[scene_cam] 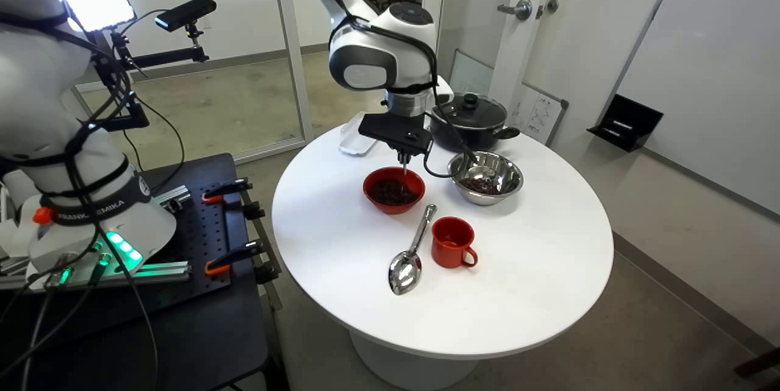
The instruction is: Use the spoon to mix the content in the red bowl
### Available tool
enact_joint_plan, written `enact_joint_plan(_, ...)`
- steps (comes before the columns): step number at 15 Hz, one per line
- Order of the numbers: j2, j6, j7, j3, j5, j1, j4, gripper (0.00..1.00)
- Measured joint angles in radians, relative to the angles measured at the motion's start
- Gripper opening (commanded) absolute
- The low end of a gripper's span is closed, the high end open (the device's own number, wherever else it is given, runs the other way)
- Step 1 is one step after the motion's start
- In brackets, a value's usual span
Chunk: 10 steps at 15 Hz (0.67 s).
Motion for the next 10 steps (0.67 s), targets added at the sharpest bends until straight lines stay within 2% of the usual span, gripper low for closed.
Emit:
enact_joint_plan(6,-0.012,-0.037,0.143,-0.047,-0.152,0.034,0.0,0.01)
enact_joint_plan(10,-0.029,-0.143,0.164,-0.044,-0.165,0.036,0.002,0.01)
